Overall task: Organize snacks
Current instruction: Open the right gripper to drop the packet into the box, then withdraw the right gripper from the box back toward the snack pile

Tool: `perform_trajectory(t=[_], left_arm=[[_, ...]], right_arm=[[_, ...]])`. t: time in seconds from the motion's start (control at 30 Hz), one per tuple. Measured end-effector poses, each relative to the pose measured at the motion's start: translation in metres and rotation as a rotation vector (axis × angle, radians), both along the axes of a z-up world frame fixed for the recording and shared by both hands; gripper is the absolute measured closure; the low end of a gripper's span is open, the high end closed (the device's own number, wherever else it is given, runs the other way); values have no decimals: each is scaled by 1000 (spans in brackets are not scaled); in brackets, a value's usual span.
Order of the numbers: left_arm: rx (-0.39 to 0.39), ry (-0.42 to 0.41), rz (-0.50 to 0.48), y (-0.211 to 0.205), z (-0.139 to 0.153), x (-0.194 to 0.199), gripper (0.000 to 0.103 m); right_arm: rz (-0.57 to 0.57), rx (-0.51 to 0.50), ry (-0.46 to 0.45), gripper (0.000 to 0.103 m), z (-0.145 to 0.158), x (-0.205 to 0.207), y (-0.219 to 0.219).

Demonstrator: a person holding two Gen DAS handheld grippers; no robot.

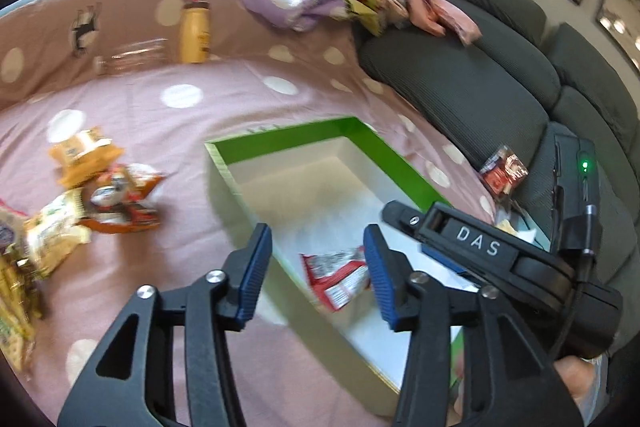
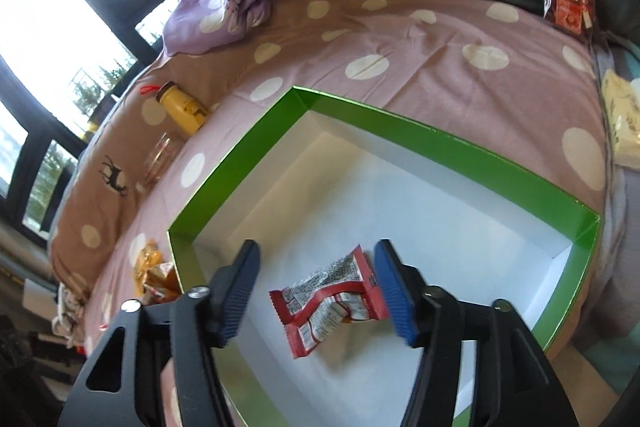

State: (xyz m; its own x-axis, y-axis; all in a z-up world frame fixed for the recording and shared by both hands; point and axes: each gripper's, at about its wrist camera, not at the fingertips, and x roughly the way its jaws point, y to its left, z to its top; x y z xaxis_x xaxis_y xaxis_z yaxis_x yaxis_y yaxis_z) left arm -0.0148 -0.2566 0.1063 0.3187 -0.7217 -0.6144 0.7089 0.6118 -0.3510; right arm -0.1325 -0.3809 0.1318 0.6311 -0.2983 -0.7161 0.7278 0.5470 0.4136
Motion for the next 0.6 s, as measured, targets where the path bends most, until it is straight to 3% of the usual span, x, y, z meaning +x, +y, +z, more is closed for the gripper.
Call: perform_trajectory(t=[0.17, 0.3, 0.4, 0.6], left_arm=[[61, -41, 119, 45, 4, 7, 48], [137, -69, 222, 90, 1, 11, 45], [186, -80, 322, 126, -3, 15, 45], [232, -107, 476, 185, -15, 19, 40]], right_arm=[[14, -53, 44, 35, 0, 19, 15], [13, -153, 76, 35, -1, 36, 32], [63, -188, 153, 35, -7, 51, 43], [69, -291, 168, 35, -2, 57, 61]])
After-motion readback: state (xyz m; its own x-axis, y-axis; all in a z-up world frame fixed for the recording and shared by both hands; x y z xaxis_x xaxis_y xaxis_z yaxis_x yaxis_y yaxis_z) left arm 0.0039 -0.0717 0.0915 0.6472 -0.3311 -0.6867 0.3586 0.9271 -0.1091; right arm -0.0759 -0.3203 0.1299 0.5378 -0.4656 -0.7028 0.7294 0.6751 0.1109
